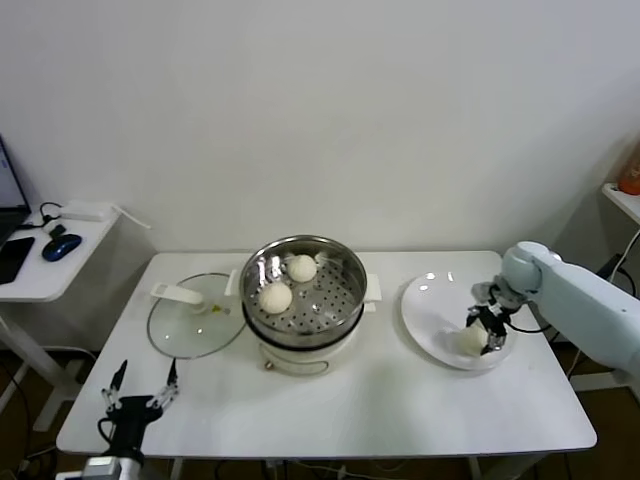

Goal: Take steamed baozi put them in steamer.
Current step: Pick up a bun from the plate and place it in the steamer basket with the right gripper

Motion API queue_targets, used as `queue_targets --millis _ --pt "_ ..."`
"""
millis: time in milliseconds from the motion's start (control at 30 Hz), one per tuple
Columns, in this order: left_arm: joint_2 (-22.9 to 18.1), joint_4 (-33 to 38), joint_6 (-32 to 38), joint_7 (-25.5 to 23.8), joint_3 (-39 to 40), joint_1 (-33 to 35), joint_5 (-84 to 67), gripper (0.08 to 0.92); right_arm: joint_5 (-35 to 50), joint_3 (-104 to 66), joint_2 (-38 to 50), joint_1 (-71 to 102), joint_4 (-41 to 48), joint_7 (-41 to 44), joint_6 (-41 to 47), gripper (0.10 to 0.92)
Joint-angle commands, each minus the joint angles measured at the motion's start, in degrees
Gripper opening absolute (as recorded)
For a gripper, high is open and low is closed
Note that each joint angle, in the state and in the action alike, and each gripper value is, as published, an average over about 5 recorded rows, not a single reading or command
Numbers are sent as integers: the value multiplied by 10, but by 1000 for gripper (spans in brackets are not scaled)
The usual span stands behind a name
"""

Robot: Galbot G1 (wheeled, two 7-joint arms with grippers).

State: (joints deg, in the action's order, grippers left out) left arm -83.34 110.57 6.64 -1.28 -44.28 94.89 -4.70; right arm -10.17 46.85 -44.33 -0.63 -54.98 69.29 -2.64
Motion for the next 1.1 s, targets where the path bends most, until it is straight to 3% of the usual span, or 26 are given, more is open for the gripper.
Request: queue_targets --millis 33,300,600,1100 --pt "-1 1 0 0 -1 0 0 823 9 10 11 -19 -32 5 -10 712" --pt "-2 2 -2 0 0 -3 1 823 14 55 36 -111 -116 17 -60 708" --pt "-4 3 -9 0 7 -11 11 823 20 113 44 -250 -270 14 -133 712" --pt "-5 5 -9 1 5 -2 16 823 -15 163 -67 -356 -397 7 -220 712"
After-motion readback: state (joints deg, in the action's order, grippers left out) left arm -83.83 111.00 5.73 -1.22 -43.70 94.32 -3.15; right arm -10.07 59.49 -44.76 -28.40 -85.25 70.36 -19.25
